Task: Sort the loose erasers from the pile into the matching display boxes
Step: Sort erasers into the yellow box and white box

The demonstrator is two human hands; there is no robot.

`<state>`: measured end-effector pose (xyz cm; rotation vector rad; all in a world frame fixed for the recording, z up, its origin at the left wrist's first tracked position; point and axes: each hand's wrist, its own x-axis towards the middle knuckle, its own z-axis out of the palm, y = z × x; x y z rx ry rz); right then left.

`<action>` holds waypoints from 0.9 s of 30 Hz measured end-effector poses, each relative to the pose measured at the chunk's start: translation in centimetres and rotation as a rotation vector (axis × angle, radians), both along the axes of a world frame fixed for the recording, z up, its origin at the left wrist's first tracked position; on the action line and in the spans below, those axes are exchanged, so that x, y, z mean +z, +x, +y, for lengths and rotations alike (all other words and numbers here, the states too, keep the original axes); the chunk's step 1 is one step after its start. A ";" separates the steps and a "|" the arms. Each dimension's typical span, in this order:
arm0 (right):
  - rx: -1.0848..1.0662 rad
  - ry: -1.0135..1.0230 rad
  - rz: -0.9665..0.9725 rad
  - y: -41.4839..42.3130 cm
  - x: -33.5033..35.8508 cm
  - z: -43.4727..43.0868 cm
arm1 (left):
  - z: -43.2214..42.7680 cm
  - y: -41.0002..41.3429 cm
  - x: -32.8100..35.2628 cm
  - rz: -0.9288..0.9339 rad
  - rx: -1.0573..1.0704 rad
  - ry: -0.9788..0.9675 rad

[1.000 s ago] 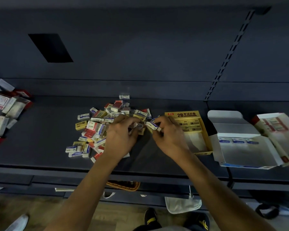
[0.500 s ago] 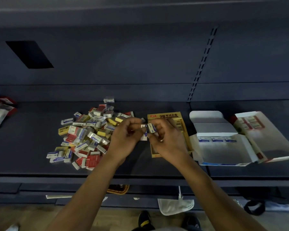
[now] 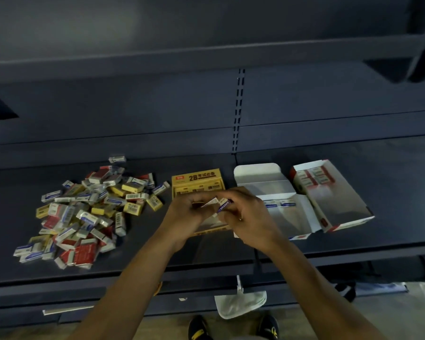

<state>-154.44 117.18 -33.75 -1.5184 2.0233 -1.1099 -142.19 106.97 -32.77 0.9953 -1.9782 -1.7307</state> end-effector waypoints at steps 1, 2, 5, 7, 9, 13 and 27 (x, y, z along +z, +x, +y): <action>-0.012 0.000 0.029 -0.5 0.0 0.4 | 0.4 -0.5 0.1 0.000 -0.020 -0.025; -0.023 0.002 0.055 -0.9 0.1 0.7 | 0.7 -0.9 0.1 0.000 -0.036 -0.056; -0.041 0.023 0.125 -2.1 0.2 1.9 | 1.5 -2.1 0.0 -0.026 -0.046 -0.133; -0.068 0.038 0.173 -2.9 0.1 2.4 | 2.1 -2.7 -0.1 -0.040 -0.055 -0.180; -0.113 0.038 0.194 -3.8 -0.1 3.1 | 2.4 -3.4 -0.2 -0.065 -0.072 -0.243; -0.178 0.067 0.204 -5.6 -0.5 4.2 | 2.9 -4.7 -0.3 -0.186 -0.138 -0.470; -0.206 0.236 0.283 -7.4 -2.4 5.1 | 5.1 -7.7 -1.7 -0.359 -0.212 -1.040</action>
